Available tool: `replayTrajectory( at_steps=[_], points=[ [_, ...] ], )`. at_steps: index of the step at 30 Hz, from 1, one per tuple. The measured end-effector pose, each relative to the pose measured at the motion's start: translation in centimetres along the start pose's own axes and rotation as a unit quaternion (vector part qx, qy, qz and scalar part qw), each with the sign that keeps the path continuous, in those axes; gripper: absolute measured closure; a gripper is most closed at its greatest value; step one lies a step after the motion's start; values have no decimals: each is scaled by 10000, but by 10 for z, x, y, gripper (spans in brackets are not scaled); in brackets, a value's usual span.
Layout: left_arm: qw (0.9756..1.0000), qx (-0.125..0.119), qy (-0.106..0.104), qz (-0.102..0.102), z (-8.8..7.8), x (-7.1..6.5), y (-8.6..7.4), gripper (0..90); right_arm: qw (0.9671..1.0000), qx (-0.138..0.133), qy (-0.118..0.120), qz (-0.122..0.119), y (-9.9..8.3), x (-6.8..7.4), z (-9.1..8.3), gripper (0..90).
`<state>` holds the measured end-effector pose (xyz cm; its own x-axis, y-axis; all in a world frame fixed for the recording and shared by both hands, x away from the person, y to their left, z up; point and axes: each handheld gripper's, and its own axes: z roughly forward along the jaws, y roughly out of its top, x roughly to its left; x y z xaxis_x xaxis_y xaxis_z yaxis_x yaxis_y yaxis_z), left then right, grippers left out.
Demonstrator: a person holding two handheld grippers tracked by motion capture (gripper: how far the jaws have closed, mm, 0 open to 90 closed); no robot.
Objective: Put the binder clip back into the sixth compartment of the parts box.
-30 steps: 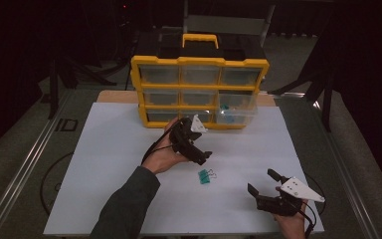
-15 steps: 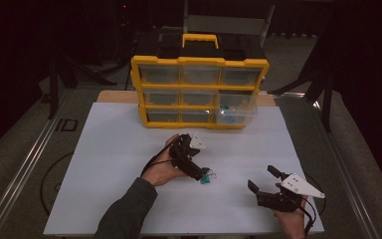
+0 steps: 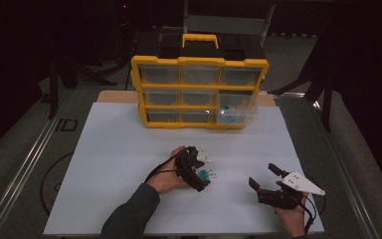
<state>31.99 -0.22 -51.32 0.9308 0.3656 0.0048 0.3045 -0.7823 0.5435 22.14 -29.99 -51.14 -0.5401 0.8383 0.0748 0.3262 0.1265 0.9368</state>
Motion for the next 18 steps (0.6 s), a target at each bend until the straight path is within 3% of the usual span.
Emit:
replayTrajectory(
  at_steps=[7,9,18],
  points=[
    [9997,119,-70,202,13,-4,-4,252,10000,-1,2,0,-1,0,-1,101],
    [9996,109,-84,260,14,-4,-4,335,10000,-1,-2,-1,-1,1,-1,101],
    [9993,109,-88,336,17,-5,-4,442,10000,25,4,-4,-2,2,-1,101]
  ],
)
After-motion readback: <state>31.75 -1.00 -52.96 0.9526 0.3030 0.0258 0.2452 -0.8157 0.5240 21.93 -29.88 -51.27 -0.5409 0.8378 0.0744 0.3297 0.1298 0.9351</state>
